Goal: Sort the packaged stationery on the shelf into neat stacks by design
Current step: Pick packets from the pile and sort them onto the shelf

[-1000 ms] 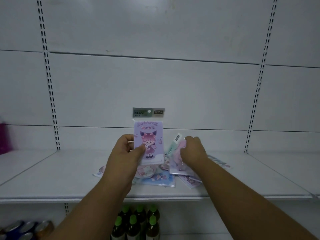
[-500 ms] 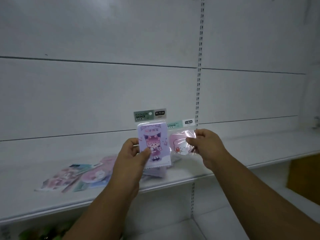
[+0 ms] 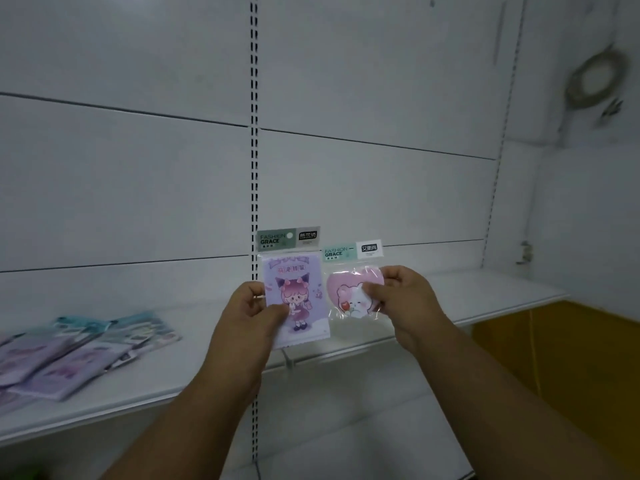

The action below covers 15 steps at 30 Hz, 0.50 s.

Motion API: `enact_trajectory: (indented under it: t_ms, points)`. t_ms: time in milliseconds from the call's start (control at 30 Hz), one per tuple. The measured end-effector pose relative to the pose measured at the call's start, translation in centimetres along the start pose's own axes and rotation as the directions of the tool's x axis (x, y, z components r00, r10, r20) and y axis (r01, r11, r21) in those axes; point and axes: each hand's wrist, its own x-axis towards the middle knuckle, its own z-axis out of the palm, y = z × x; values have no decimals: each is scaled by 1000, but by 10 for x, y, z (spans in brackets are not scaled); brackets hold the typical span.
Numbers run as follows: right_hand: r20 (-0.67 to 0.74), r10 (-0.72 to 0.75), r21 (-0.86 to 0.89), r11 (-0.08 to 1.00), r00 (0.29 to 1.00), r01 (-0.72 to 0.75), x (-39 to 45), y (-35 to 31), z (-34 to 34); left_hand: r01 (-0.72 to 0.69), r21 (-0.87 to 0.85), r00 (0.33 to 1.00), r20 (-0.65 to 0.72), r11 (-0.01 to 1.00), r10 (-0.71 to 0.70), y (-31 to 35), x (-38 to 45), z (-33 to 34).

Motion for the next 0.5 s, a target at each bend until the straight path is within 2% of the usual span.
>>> enact_trajectory:
  t_ms: [267, 367, 500]
  points:
    - [1, 93, 196, 976, 996, -91, 87, 35, -17, 212, 168, 975, -102, 963, -197, -45, 99, 46]
    - [41, 126, 202, 970, 991, -132, 113, 44, -18, 306, 206, 951, -117, 930, -287, -66, 134, 57]
    - [72, 130, 224, 964, 989, -143, 144, 50, -27, 353, 341, 935, -161, 872, -316, -87, 164, 73]
